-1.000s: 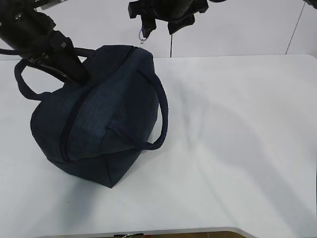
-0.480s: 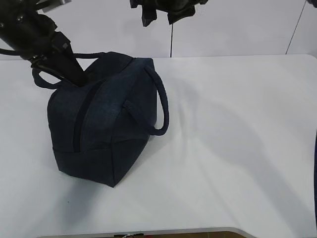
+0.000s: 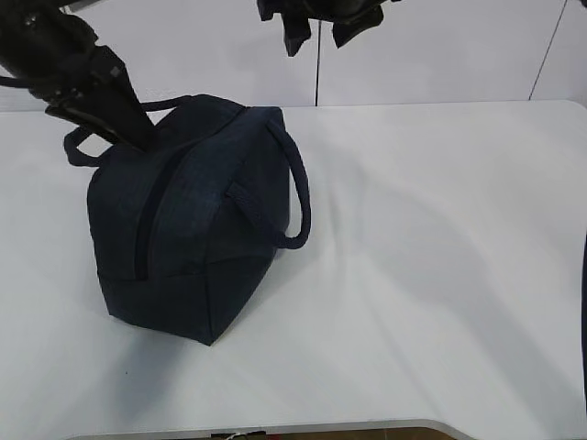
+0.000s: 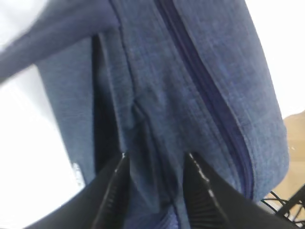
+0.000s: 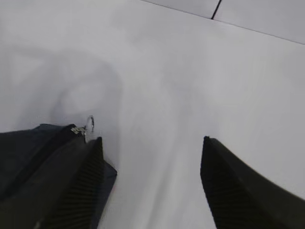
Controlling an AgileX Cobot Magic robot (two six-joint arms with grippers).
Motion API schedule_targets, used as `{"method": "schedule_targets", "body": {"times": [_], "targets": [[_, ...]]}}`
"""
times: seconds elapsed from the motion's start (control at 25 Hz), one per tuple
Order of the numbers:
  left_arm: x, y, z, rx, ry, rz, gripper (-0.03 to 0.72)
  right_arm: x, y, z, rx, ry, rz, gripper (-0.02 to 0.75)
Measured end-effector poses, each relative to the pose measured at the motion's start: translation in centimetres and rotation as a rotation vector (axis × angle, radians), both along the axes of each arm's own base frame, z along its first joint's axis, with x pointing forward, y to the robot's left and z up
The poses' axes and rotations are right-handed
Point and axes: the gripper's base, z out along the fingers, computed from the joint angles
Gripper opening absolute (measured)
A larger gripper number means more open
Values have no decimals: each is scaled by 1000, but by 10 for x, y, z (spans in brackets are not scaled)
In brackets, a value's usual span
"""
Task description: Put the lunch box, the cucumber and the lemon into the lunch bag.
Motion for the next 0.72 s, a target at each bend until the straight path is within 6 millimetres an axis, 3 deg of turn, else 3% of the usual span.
{"method": "schedule_targets", "body": {"times": [0.44, 0.72], "targets": [[3, 15, 23, 139, -39, 156, 291, -9, -4, 16, -12, 7, 25, 510], [-19, 30, 59, 194, -116, 276, 291, -40, -13, 49, 43, 15, 70, 510]]}}
